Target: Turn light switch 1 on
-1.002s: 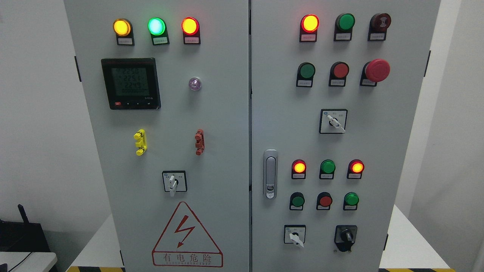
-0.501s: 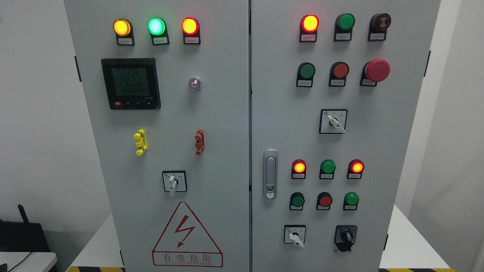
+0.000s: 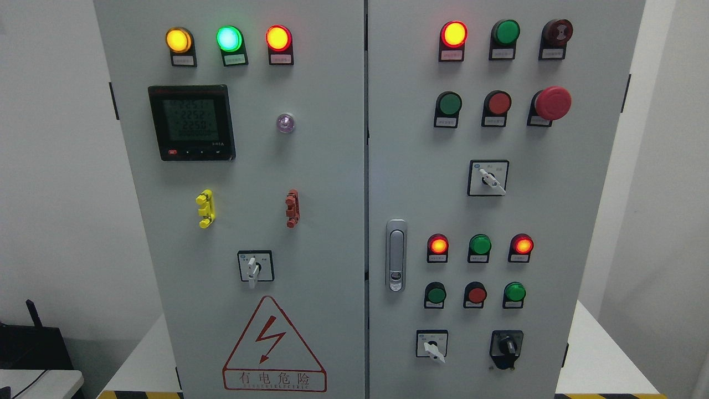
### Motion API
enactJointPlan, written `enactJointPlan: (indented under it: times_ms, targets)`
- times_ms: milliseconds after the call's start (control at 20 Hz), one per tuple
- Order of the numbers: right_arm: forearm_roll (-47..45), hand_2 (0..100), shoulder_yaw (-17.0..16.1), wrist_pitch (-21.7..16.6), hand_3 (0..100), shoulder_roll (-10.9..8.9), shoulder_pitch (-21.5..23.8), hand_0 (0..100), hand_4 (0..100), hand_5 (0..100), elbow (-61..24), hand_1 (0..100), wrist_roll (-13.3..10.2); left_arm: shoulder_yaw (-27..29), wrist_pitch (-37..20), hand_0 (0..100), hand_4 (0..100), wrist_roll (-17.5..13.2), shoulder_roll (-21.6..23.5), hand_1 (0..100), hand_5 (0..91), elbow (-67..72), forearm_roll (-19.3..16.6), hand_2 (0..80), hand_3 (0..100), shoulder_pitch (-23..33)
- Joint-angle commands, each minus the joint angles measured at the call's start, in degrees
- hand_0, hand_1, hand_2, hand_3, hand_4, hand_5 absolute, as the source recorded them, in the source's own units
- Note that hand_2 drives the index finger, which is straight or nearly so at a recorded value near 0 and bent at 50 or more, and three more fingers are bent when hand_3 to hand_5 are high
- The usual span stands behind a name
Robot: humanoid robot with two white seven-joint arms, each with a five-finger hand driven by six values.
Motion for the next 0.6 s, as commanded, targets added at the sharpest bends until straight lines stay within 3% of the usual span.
enactJointPlan:
  times_ms: [0, 150, 401, 551]
  targets:
    - [-1.5, 0, 1.1, 0.0, 0, 0.0, 0.0, 12, 0, 0, 0.0, 39, 0.0, 8.2, -0.3, 39, 0, 0.3, -0.1, 0, 0.0, -9.8, -0.3, 0.0, 0, 2.9]
    - [-1.5, 0, 1.1, 0.0, 0, 0.0, 0.0, 12, 0, 0, 0.0, 39, 0.0, 10.5, -0.7, 38, 0, 0.5, 0.6, 0, 0.0, -14.6, -0.4, 0.0, 0, 5.0]
    - [-1.5, 0, 1.1, 0.0, 0, 0.0, 0.0, 12, 0, 0, 0.0, 39, 0.0, 20.7, -3.3, 38, 13, 3.0, 0.1, 3, 0.0, -26.4, -0.4, 0.0, 0, 7.2]
    - [-1.5, 0, 1.1, 0.0, 0, 0.0, 0.0, 12, 0, 0, 0.0, 39, 0.0, 25.0, -5.5, 40, 24, 5.4, 0.1, 6, 0.0, -31.1, -0.4, 0.0, 14, 7.5]
